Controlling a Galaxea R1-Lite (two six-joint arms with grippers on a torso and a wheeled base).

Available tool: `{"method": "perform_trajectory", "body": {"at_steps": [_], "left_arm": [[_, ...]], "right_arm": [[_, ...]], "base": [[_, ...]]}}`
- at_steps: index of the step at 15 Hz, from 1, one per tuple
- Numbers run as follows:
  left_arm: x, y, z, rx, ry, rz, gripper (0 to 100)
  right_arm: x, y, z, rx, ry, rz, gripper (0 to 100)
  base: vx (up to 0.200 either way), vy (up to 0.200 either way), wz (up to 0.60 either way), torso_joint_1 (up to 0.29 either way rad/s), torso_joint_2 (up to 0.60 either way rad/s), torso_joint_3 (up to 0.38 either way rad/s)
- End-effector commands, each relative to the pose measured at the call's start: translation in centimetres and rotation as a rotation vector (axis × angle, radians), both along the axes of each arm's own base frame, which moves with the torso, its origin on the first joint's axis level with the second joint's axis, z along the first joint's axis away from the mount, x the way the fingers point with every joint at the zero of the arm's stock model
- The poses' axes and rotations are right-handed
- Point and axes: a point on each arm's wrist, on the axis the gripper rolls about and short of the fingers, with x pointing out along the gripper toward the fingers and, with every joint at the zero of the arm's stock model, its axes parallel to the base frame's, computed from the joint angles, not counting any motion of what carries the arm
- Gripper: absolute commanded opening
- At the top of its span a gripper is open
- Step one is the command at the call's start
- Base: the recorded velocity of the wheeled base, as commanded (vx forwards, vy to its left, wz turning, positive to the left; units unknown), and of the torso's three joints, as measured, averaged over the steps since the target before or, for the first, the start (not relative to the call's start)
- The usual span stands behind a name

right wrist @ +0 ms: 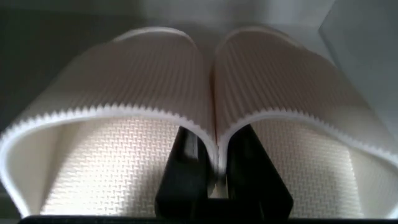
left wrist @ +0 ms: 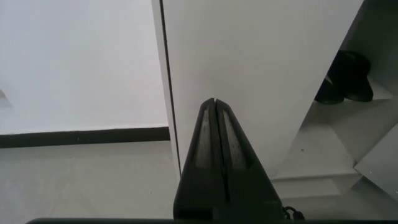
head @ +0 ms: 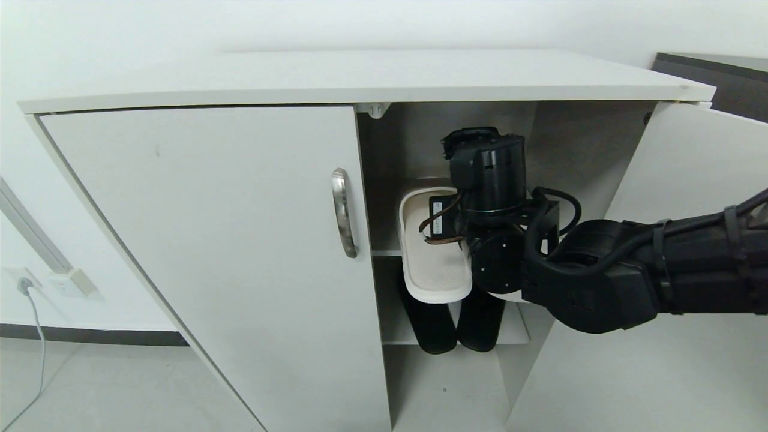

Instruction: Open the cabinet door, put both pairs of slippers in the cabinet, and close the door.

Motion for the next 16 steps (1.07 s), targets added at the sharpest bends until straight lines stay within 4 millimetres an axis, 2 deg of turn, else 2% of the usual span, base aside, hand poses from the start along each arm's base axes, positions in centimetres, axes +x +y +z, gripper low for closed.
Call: {"method": "perform_trajectory", "body": {"at_steps": [1, 5, 8, 13, 16], "left_arm": [[0.0, 0.0, 0.0, 0.0, 0.0, 0.001, 0], [0.0, 0.0, 0.0, 0.0, 0.0, 0.001, 0], [0.0, 0.0, 0.0, -0.002, 0.0, 0.001, 0], [0.0, 0.0, 0.0, -0.002, 0.0, 0.001, 0], [0.0, 0.0, 0.0, -0.002, 0.0, 0.001, 0]], "right_arm": [[1.2, 0.3, -0.7, -0.004, 0.004, -0.016, 0], [3.2, 0.4, -0.8, -0.006, -0.004, -0.034, 0], [4.4, 0.1, 0.2, -0.002, -0.006, -0.054, 0], [5.1, 0.0, 0.9, 0.013, -0.009, -0.002, 0], [6.1, -0.4, 0.6, 0.003, 0.004, -0.021, 0]], "base": [[0.0, 0.0, 0.0, 0.0, 0.0, 0.0], [0.0, 0.0, 0.0, 0.0, 0.0, 0.0], [0.0, 0.0, 0.0, 0.0, 0.0, 0.0], [0.0, 0.0, 0.0, 0.0, 0.0, 0.0], [0.0, 0.0, 0.0, 0.0, 0.0, 0.0]]}}
